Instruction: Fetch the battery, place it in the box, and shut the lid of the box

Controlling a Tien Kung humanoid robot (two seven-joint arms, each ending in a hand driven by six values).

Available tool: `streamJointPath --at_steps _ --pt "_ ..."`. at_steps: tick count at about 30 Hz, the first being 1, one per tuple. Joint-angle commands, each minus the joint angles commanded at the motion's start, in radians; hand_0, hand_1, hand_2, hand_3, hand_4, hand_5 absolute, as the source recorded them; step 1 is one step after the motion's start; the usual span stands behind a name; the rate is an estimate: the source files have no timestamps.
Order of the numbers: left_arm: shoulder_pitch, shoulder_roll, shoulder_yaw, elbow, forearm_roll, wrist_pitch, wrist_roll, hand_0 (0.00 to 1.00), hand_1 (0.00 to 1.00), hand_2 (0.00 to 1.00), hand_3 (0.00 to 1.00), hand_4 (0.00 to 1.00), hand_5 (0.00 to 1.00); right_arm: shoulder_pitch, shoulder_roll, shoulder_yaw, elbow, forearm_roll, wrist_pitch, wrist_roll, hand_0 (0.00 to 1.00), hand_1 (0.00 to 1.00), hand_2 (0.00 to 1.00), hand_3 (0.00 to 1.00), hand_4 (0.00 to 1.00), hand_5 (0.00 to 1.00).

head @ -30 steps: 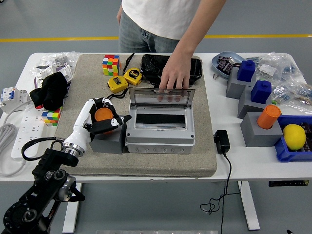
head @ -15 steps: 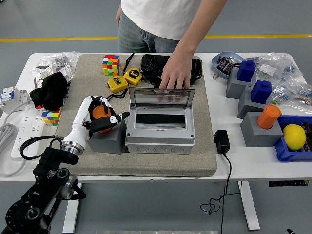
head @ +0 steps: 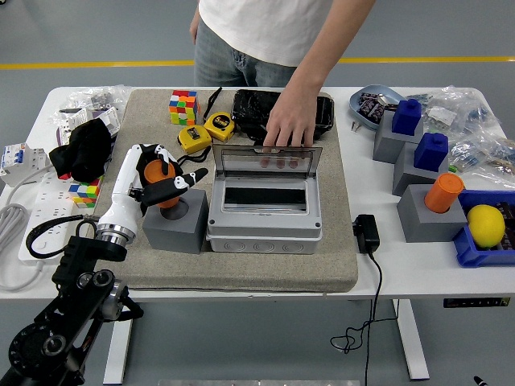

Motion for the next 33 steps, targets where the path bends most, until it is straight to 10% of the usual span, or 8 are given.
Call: streamJointPath --at_steps 18,33 --pt "-0.063 0.066 0.202 -0.231 0.442 0.091 -0.009 0.036 0.018 0.076 0.083 0.985 0.002 0.003 -0.003 -0.008 0.0 0.002 -0.001 -0.002 0.758 0.7 0.717 0.76 0.998 0.998" --pt "-0.227 0.116 0.56 -0.13 0.41 0.11 -0.025 0.036 0.014 0.073 0.075 0.998 0.002 0.01 -0.008 -0.032 0.001 0.01 -0.001 -0.005 0.758 0.7 0.717 0.76 0.998 0.998"
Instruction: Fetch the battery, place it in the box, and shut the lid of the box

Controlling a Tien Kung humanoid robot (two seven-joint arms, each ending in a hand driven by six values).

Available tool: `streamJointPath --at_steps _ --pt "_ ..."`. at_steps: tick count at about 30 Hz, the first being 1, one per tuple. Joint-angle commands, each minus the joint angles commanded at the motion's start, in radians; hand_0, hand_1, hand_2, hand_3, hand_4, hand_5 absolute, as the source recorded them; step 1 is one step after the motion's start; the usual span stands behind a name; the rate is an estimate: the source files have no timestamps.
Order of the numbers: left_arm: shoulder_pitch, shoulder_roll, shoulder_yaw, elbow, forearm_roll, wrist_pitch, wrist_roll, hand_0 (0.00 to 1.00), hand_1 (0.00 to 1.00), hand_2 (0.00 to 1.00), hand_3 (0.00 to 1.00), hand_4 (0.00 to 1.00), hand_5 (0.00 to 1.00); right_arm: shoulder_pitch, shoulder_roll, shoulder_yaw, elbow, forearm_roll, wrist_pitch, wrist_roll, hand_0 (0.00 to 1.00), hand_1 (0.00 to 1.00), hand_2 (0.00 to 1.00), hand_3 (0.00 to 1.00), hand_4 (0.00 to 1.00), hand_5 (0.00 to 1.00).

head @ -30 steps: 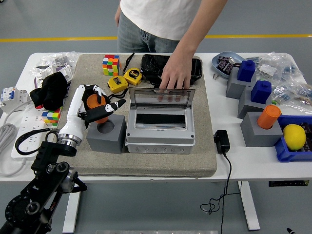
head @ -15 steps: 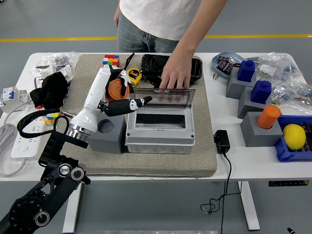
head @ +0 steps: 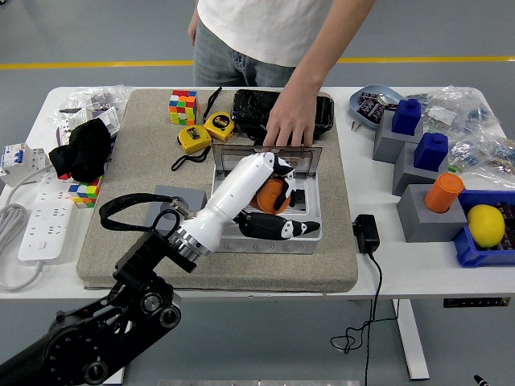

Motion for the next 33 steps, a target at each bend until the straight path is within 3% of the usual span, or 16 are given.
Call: streamJointPath --at_steps 6,10,12,21,33 --pt "-0.065 -0.018 0.089 0.089 -0.031 0.018 -0.018 0.035 0.014 0.072 0.073 0.998 0.002 0.002 -0.001 -0.009 0.0 0.004 0.0 -0.002 0.757 0.699 0.717 0.759 0.998 0.998" --pt "-0.105 -0.049 0.104 0.186 -0.057 0.039 -0.035 0.037 0.014 0.072 0.07 0.998 0.002 0.002 0.0 -0.016 0.0 0.006 -0.001 -0.004 0.754 0.7 0.717 0.76 0.998 0.998" --pt "-0.124 -0.065 0.098 0.244 -0.068 0.047 -0.04 0.037 0.014 0.072 0.07 0.998 0.002 0.004 0.001 -0.019 0.002 0.005 -0.001 -0.006 0.754 0.7 0.717 0.76 0.998 0.998" --pt "-0.174 -0.116 0.039 0.397 -0.05 0.064 -0.049 0.037 0.013 0.073 0.069 0.998 0.014 0.006 -0.002 -0.027 0.001 0.01 -0.003 -0.007 0.754 0.698 0.715 0.76 0.998 0.998" --pt "-0.193 -0.124 0.0 0.497 0.009 0.061 -0.041 0.038 0.013 0.073 0.068 0.998 0.031 0.011 -0.002 -0.027 0.003 0.008 -0.004 -0.009 0.753 0.699 0.716 0.759 0.998 0.998"
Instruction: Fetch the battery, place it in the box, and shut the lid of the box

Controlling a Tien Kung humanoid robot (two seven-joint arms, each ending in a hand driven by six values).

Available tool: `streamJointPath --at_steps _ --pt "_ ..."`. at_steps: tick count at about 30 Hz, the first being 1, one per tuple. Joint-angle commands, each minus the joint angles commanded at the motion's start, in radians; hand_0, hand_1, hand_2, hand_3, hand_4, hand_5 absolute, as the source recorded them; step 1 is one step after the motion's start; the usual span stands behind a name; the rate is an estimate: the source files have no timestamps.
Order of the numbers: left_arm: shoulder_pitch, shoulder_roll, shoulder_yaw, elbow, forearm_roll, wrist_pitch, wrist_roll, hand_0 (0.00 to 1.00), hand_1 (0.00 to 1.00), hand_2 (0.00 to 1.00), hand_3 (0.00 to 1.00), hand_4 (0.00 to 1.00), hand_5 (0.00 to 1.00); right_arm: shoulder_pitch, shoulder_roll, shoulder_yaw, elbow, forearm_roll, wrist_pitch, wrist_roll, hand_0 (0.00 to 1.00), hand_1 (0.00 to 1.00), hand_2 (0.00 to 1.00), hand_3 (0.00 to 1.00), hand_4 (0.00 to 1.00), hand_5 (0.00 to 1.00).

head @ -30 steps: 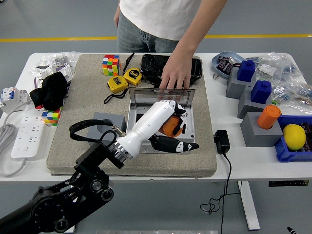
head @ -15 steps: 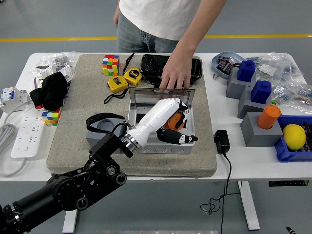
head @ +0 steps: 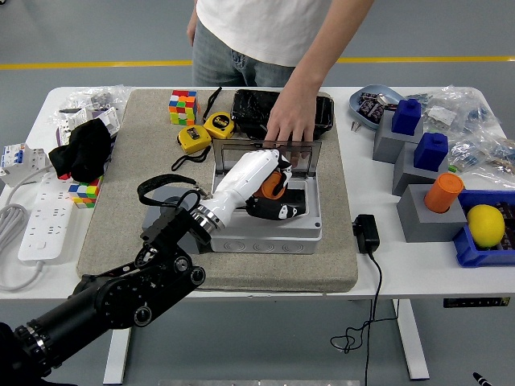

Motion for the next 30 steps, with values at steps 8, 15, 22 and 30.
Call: streamJointPath --at_steps 8,15,22,30 --pt "0.004 0.0 -0.003 -0.025 0.012 -0.013 0.007 0.039 0.013 0.074 0.067 0.998 0.038 -0.001 0.0 0.002 -0.001 -0.001 -0.001 -0.001 0.753 0.699 0.716 0.759 0.998 0.998" --pt "0.008 0.0 0.007 -0.07 0.017 -0.031 0.008 0.039 0.014 0.074 0.067 0.998 0.049 0.001 0.0 0.001 0.0 -0.001 -0.001 -0.001 0.754 0.699 0.715 0.758 0.998 0.998" --pt "0.009 0.0 0.009 -0.054 0.01 -0.043 0.002 0.04 0.014 0.071 0.08 0.998 0.384 -0.001 -0.001 0.0 0.0 0.0 -0.001 0.001 0.753 0.699 0.715 0.758 0.998 0.998" --pt "0.013 0.002 0.015 -0.026 0.023 -0.054 0.009 0.041 0.014 0.071 0.08 0.998 0.418 -0.004 -0.003 -0.002 0.0 0.0 -0.001 0.001 0.753 0.699 0.715 0.758 0.998 0.998"
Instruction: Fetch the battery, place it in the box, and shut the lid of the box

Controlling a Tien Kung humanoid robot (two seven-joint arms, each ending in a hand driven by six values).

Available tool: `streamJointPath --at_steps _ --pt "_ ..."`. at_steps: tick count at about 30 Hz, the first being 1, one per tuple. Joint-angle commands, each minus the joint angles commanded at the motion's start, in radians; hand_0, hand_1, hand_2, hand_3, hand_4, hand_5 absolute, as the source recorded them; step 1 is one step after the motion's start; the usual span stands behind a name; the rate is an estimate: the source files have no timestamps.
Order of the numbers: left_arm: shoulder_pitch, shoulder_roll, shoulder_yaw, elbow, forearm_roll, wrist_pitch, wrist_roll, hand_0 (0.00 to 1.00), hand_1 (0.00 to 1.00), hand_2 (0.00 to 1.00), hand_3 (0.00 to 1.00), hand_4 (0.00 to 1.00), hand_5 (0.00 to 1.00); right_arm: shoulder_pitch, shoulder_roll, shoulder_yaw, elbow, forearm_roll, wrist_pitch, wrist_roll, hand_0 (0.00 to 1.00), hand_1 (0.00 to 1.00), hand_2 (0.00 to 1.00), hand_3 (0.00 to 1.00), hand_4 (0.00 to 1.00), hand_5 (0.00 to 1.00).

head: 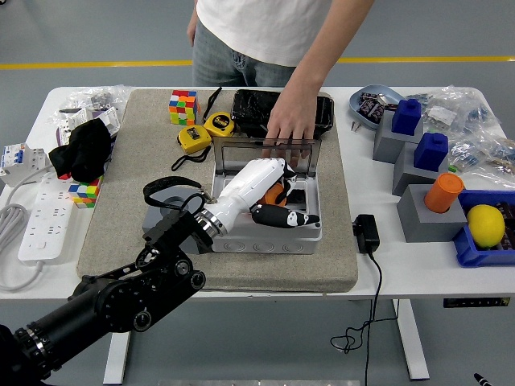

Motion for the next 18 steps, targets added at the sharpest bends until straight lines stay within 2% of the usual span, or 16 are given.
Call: streamJointPath --at_steps 7,18 --pt "-0.003 -0.002 -0.01 -0.007 -0.004 0.005 -0.003 0.042 0.014 0.071 0.08 0.998 0.414 0.002 0.0 0.003 0.002 -0.002 0.001 0.0 0.753 0.699 0.715 0.758 0.998 0.998" --pt "-0.02 -0.002 -0.013 0.028 0.01 0.009 -0.005 0.047 0.021 0.073 0.079 0.998 0.408 0.003 -0.001 0.0 0.001 0.0 0.001 0.0 0.752 0.698 0.714 0.757 0.998 0.998"
